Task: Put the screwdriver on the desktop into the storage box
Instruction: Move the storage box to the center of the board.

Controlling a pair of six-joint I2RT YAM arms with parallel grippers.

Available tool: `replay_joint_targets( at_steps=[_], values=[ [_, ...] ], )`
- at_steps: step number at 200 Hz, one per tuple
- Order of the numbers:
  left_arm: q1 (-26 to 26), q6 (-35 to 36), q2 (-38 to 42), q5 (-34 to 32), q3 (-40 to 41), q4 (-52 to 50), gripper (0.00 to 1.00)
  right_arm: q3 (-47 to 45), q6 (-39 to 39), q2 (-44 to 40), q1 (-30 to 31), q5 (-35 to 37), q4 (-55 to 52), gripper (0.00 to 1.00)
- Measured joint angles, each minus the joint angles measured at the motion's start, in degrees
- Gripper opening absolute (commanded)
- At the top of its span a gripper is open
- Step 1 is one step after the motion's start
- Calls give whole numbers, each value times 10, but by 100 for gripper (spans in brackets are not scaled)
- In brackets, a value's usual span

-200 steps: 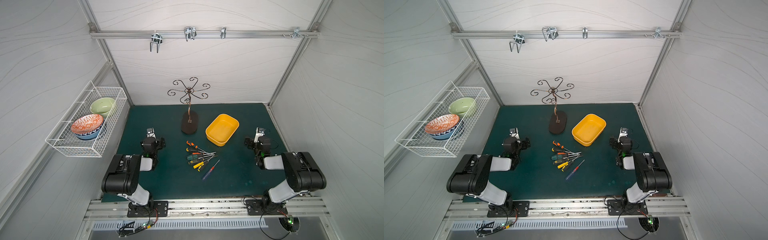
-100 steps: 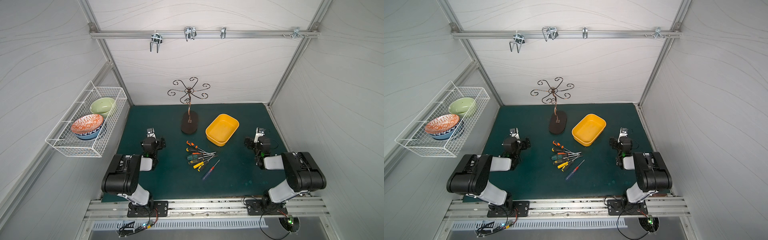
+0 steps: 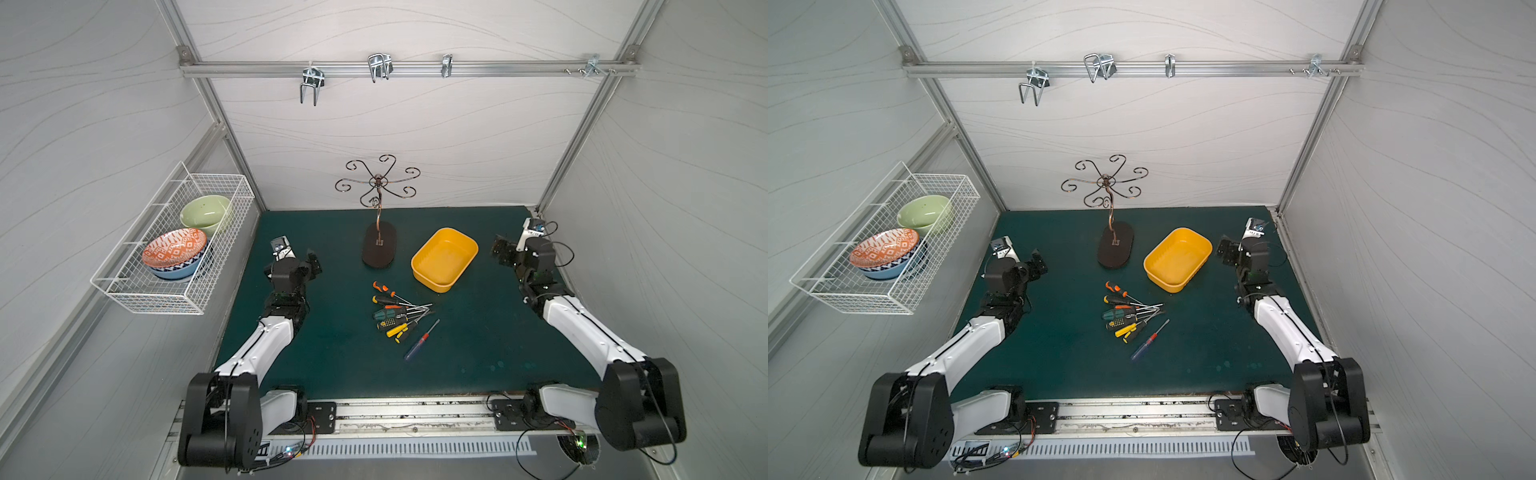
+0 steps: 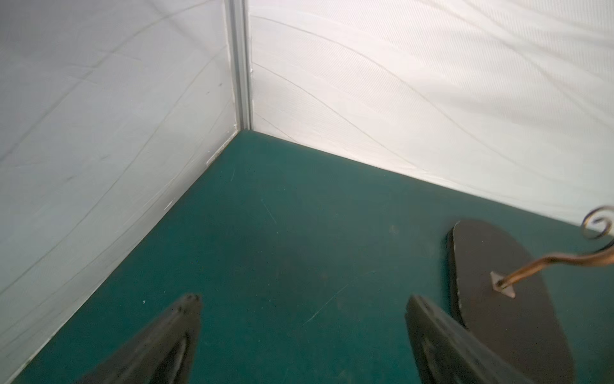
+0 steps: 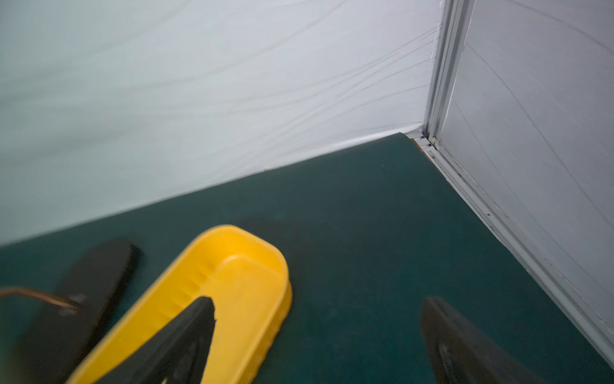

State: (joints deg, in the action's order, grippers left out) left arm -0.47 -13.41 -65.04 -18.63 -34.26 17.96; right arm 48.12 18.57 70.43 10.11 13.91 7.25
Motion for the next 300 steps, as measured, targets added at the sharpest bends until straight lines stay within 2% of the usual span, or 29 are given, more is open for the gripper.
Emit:
replay_joint_targets(
  at_steps=[21, 61, 87, 104, 137, 167, 185, 205, 232, 300],
  values=[
    [1, -68, 44, 4, -42, -89, 100, 69, 89, 12, 21, -28, -128, 92],
    [2, -137, 102, 134, -62, -203, 100, 188, 135, 94, 168, -10, -342, 94],
    [-7, -165, 116, 225, -64, -264, 100, 214, 150, 125, 172, 7, -415, 92],
    [-41, -175, 132, 246, -63, -293, 100, 214, 156, 142, 167, 5, -448, 90],
    [-150, -184, 155, 251, -61, -337, 99, 248, 157, 233, 159, -30, -479, 80],
    [-193, -191, 165, 247, -45, -377, 95, 279, 157, 304, 153, -61, -484, 67],
    [-210, -195, 173, 239, -37, -403, 93, 292, 159, 327, 146, -76, -483, 57],
    [-225, -197, 179, 232, -35, -427, 90, 308, 160, 346, 138, -87, -483, 51],
    [-241, -195, 183, 219, -35, -451, 88, 319, 159, 359, 131, -89, -482, 35],
    [-259, -172, 174, 184, -35, -482, 85, 316, 140, 362, 108, -99, -482, 23]
  ],
)
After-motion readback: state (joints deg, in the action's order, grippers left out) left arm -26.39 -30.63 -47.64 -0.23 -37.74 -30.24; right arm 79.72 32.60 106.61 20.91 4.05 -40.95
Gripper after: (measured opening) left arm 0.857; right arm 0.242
